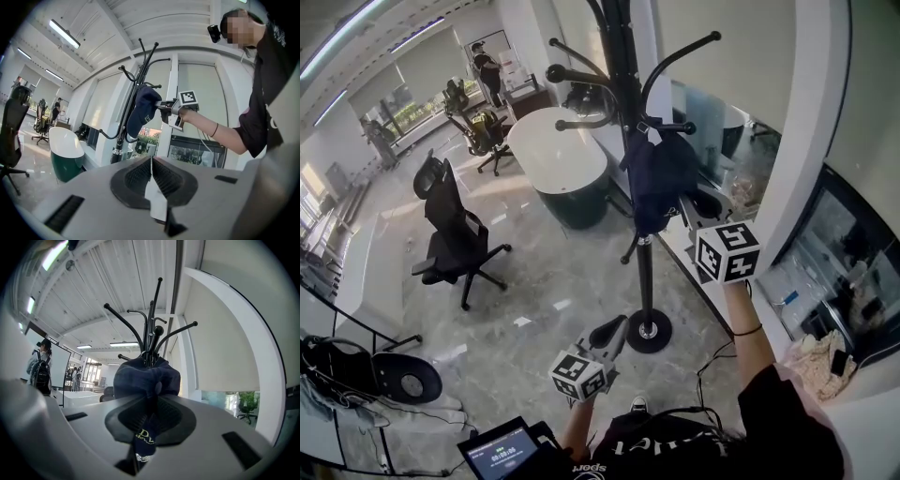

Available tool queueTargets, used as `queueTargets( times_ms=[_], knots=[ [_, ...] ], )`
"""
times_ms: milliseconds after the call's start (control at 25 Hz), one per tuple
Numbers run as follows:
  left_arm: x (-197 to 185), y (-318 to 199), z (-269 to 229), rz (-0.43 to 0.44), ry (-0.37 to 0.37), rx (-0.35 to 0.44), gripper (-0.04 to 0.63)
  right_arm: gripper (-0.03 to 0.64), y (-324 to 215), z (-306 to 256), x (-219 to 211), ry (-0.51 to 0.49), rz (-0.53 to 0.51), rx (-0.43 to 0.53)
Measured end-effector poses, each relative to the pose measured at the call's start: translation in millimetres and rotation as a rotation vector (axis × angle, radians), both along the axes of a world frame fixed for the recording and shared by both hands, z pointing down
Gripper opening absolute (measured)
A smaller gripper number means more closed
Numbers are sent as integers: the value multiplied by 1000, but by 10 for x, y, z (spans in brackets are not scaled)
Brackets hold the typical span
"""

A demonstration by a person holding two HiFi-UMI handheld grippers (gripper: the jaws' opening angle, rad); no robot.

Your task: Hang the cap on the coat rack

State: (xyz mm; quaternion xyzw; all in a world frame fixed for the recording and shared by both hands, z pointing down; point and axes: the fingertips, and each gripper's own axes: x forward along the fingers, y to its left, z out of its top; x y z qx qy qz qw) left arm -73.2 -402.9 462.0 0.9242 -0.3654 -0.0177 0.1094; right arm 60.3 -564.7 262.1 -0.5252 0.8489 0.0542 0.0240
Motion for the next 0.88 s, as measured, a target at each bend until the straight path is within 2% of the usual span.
queueTargets(
  times_ms=[200,320,360,640,880],
  knots=[
    [83,15,-15,2,0,7,6,55,64,91,119,32,15,3],
    [149,51,-38,10,2,12,5,185,126,130,189,36,24,-2],
    [167,62,-46,12,0,14,6,196,145,133,204,36,22,-5],
    [271,203,-68,12,-9,15,5,198,457,222,266,28,-24,-19],
    [400,345,-115,1,-7,23,5,197,796,568,340,-46,-82,-100]
  ],
)
